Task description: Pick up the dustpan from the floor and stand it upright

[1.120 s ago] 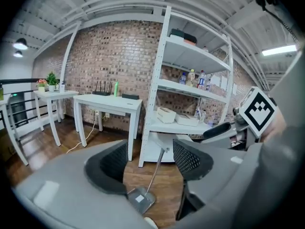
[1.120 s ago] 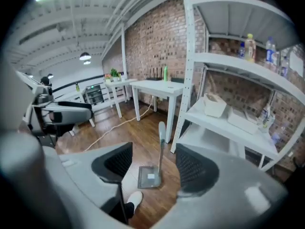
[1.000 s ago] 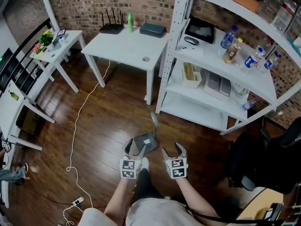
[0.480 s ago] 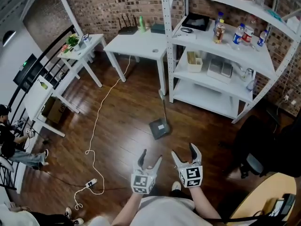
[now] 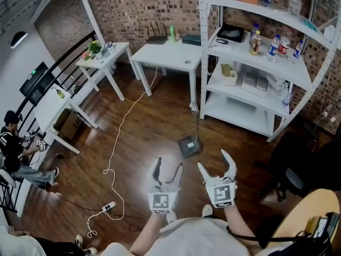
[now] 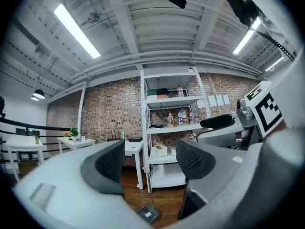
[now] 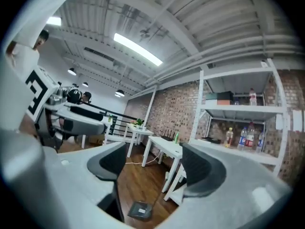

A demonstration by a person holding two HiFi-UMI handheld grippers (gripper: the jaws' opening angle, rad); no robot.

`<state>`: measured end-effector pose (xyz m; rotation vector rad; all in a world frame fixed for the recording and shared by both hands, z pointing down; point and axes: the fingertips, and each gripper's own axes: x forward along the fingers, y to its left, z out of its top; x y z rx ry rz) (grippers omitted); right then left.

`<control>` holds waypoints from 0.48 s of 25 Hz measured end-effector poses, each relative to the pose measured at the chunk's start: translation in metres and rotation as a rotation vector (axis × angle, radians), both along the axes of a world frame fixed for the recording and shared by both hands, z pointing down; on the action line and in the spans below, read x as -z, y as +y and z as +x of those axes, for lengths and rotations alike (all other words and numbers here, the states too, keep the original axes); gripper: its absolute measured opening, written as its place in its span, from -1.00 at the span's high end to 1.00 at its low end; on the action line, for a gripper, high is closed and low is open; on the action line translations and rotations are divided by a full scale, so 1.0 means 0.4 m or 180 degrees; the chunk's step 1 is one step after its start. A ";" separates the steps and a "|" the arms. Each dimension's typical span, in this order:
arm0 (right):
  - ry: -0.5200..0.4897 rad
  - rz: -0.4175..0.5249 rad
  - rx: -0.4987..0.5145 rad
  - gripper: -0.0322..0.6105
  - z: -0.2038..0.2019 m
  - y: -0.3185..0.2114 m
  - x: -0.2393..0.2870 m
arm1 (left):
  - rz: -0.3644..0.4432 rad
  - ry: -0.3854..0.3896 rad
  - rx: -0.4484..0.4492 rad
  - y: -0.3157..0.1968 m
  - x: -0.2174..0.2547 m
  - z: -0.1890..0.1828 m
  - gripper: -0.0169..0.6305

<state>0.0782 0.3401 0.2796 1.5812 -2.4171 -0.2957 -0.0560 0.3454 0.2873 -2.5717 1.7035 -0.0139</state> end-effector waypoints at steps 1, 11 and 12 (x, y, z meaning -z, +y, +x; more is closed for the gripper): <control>-0.0109 -0.0053 -0.0023 -0.17 -0.020 0.007 -0.007 | 0.0014 0.0018 0.0040 0.013 0.001 -0.026 -0.10; -0.0310 -0.0204 -0.0237 -0.10 -0.111 0.024 -0.001 | -0.0023 0.0290 0.0175 0.059 0.006 -0.200 -0.08; -0.0311 -0.0192 -0.0247 -0.10 -0.122 0.027 0.001 | -0.0017 0.0329 0.0170 0.059 0.014 -0.213 -0.09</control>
